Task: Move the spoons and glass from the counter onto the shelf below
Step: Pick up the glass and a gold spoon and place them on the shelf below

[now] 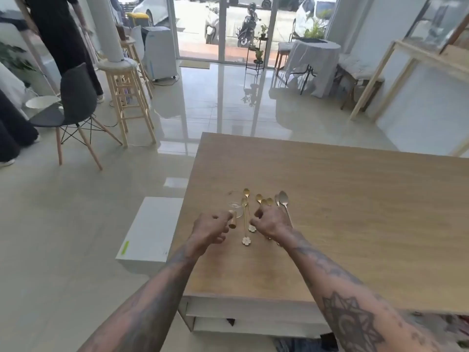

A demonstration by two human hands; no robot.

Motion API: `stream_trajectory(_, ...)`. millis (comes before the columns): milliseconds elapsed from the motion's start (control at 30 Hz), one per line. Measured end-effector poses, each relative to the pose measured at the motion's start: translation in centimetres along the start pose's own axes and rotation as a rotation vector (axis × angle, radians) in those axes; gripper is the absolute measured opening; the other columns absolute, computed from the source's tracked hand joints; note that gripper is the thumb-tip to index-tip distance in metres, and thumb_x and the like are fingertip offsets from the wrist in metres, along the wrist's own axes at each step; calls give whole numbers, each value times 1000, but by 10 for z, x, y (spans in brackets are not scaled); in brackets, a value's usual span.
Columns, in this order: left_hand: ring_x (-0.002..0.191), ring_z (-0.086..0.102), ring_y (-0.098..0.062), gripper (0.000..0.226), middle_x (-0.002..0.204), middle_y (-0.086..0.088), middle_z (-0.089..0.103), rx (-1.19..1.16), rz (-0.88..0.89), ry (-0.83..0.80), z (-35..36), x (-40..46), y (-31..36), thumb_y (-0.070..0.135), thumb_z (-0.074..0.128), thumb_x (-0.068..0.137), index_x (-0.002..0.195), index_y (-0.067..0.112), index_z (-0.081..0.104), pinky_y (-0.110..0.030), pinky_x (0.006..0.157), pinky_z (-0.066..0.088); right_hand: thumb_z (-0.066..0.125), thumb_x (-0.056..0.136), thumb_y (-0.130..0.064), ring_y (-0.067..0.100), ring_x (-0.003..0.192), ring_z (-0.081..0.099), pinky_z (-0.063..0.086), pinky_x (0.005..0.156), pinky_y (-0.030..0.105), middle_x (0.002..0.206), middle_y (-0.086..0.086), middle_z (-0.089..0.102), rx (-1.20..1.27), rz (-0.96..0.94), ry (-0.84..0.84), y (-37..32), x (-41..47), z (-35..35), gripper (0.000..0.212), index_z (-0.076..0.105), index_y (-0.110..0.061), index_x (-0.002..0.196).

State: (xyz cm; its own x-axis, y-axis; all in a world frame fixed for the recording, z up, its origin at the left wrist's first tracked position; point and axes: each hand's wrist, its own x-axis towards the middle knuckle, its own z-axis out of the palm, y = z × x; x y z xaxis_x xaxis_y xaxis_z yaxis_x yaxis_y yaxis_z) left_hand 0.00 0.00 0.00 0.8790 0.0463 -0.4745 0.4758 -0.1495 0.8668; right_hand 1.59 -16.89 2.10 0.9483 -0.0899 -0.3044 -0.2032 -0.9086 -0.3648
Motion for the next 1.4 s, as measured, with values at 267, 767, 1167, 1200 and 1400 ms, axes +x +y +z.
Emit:
stream_trajectory(267,49,56,-6,21,72,-2,72,-41,-44,-123,0,24,-9,34,79,83,77,14,75,-22,52,46,67,80,-43,27,97,67,49,68,31,100,6,70,-16,151,88,-11,18,20,34,72,-11,89)
stream_trajectory(767,135,44,-22,96,143,-6,48,778,484,50,-1,50,26,60,77,71,150,18,41,-39,100,49,59,90,-44,25,78,61,39,60,29,79,3,58,-76,237,90,-16,41,20,39,56,-12,68)
stream_trajectory(1167,123,58,-22,82,133,-5,62,696,550,77,-4,45,30,49,82,72,140,12,55,-41,99,54,60,83,-26,21,66,54,41,58,29,69,6,56,5,176,143,-5,26,11,29,52,-15,57)
stream_trajectory(1200,123,58,-22,81,133,-5,62,689,558,83,-4,41,32,50,82,72,139,12,56,-41,98,54,60,83,-25,21,64,54,43,57,30,67,5,56,12,168,156,-4,22,7,30,53,-14,56)
stream_trajectory(1400,122,59,-23,80,133,-4,63,670,603,124,-3,5,49,49,83,72,138,13,57,-41,96,55,62,84,-24,20,61,55,37,51,27,66,3,57,76,97,249,-1,-7,-20,32,52,-16,54)
